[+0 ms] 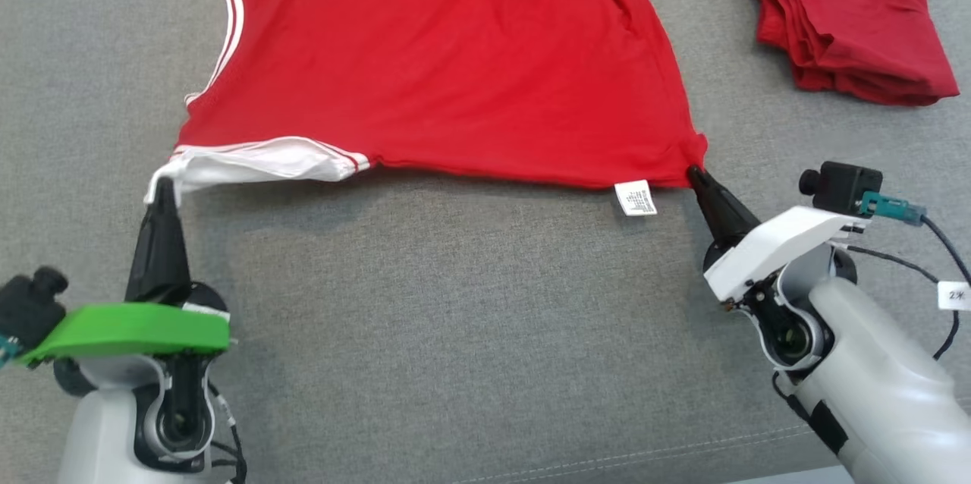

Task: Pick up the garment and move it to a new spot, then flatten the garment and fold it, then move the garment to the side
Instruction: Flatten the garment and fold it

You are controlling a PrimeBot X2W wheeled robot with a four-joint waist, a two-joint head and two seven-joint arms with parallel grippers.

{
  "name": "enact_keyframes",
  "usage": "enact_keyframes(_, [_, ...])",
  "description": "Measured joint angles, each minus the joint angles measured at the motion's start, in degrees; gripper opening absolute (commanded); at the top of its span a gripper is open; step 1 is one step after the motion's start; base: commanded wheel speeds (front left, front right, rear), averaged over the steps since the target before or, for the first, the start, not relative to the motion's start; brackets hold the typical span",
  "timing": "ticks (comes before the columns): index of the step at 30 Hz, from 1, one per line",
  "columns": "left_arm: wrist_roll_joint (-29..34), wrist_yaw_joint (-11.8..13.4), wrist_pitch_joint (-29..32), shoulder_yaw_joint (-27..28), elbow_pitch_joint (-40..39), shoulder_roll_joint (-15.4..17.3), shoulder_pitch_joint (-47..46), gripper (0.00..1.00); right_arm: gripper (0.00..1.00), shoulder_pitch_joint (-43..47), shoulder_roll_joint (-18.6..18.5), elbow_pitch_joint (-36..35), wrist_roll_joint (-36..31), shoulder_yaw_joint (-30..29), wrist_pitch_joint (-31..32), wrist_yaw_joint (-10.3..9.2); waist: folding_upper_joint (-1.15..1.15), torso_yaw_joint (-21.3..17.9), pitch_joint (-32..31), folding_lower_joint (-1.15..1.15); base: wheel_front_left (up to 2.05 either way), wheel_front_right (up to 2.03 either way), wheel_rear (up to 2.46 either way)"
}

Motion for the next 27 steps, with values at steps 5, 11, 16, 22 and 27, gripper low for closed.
enact_keyframes(5, [-1.14,-2.21,-3.97,1.31,1.58,0.04,0.90,0.00,0.00,-0.03,1.60,0.86,0.46,-1.15,-3.97,2.16,0.00,0.48,0.29,0.00,0.00,0.00,0.00])
enact_keyframes(11, [-2.55,-3.32,-4.81,-0.22,1.26,0.00,0.96,0.00,0.00,-0.86,0.87,0.88,-0.59,-2.16,-6.86,3.05,0.00,0.79,-1.29,0.00,0.00,0.00,0.00])
enact_keyframes(16, [-2.55,-3.90,-5.76,-0.59,0.20,-0.01,2.93,0.00,0.00,-0.56,0.02,0.60,-2.05,-2.31,-7.45,3.56,0.00,1.18,-3.08,0.00,0.00,0.00,0.00])
enact_keyframes(22, [-2.55,-3.97,-5.94,-1.24,-1.00,-0.02,8.12,0.00,0.00,3.81,-0.67,0.00,-2.82,-2.65,-7.49,3.57,0.00,1.85,-5.10,0.00,0.00,0.00,0.00])
enact_keyframes(27, [-3.28,-4.35,-6.22,-2.03,-1.81,-0.05,13.51,0.00,0.00,8.72,-0.74,-0.87,-2.89,-3.48,-7.50,3.57,0.00,2.93,-6.95,0.00,0.00,0.00,0.00])
